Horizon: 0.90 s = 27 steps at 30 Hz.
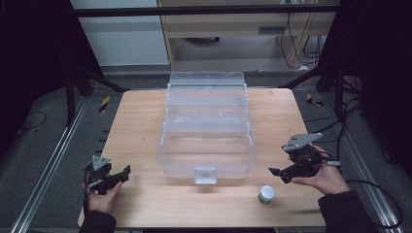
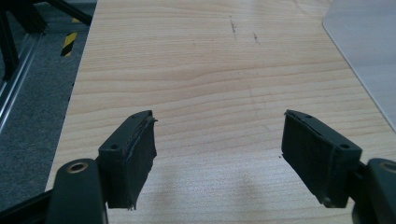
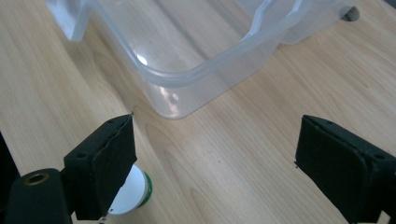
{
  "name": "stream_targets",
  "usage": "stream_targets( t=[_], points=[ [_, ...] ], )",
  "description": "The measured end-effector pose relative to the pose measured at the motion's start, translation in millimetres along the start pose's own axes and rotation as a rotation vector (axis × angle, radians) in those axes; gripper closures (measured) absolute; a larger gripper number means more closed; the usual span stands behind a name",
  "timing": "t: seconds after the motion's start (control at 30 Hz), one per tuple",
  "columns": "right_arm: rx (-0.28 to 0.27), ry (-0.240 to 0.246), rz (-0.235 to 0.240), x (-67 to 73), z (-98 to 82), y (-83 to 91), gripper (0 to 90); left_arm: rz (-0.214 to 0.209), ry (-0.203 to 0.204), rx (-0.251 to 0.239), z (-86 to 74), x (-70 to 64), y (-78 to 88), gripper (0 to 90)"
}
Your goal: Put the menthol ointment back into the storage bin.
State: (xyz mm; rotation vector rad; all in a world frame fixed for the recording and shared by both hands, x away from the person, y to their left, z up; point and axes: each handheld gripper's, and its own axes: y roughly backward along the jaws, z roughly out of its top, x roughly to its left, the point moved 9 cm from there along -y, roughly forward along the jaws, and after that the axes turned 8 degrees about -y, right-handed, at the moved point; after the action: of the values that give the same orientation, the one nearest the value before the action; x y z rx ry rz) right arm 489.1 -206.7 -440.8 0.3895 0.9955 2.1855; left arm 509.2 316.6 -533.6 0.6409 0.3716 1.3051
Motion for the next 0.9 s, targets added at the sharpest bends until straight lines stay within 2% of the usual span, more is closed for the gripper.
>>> stream_targets(
  t=[0.03, 0.13, 0.33, 0.9],
  points=[
    [0.025, 0.027, 0.004, 2.9, -2.0, -1.7, 12.4, -0.001, -0.001, 0.000, 0.0, 0.0, -0.1, 25.3],
    [0.052, 0.042, 0.029, 7.8, -4.3, -2.8, 12.5, 0.002, -0.001, 0.000, 0.1, 0.6, 0.1, 25.3],
    [0.128, 0.109, 0.067, 18.6, -12.1, -6.9, 13.2, 0.002, -0.002, 0.002, -0.3, 0.5, -0.1, 25.3],
    [0.290, 0.219, 0.141, 41.7, -32.3, -19.8, 21.0, 0.001, -0.009, 0.006, -0.1, 0.5, -0.8, 25.3]
  ],
)
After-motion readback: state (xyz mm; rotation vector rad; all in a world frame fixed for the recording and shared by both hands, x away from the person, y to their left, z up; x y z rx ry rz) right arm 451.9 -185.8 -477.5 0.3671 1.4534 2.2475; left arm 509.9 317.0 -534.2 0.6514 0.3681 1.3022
